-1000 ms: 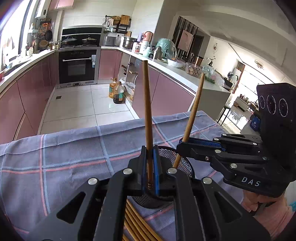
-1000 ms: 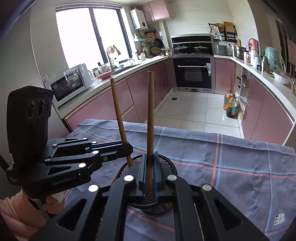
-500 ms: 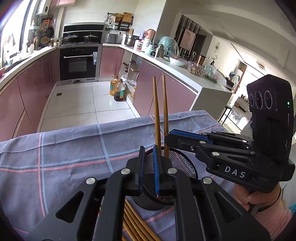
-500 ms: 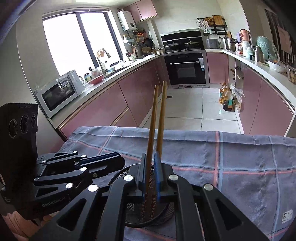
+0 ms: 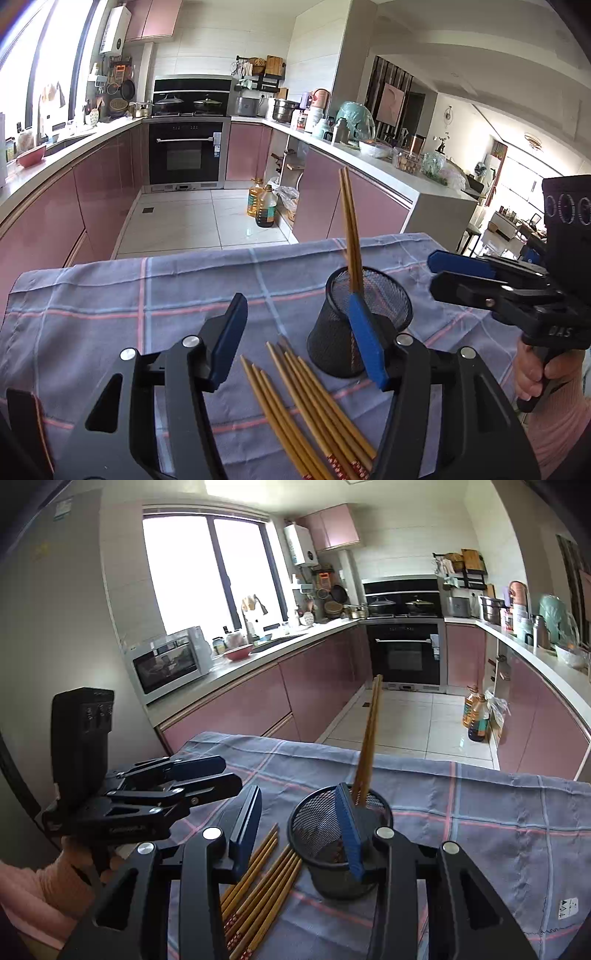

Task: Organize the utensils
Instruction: 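Lower the chopsticks into the mesh cup and open both grippers, then move both grippers back down to the chopstick pile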

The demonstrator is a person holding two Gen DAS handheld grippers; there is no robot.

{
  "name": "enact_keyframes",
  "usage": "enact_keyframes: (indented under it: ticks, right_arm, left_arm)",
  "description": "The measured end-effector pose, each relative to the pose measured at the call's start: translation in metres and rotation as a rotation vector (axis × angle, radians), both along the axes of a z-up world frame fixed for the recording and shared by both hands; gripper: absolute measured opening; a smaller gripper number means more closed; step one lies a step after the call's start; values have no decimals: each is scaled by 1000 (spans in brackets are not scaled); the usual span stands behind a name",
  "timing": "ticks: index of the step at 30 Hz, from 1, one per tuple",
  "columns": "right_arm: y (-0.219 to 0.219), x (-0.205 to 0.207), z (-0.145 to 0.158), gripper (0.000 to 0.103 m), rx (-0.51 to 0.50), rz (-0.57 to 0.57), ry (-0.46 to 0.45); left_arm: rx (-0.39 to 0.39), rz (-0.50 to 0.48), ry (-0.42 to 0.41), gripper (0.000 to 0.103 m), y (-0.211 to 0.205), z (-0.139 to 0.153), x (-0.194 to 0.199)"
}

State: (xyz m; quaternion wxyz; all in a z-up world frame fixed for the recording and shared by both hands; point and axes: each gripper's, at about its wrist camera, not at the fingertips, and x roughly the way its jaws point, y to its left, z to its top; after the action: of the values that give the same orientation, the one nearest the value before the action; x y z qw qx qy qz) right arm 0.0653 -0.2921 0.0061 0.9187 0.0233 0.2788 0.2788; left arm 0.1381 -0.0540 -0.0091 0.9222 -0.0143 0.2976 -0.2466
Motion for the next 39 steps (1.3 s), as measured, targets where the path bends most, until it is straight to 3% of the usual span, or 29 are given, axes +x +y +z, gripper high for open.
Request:
enact_keyframes:
  ticks: [13,24,33,39]
  right_arm:
    - [40,-13,-97,42,-111,13,251]
    - [43,-20,-116,42,-145,-47,280]
    - [47,-17,-119,40,-177,-65,279]
    - [43,-16,-120,37,-185,-74,284]
  left_arm:
    - [121,27,200,56,25,-88,-36]
    - [137,49,264,56,17,-111,-45]
    - [196,63,251,56,8,-113,-44]
    - [204,63,253,50,12,-114,-43]
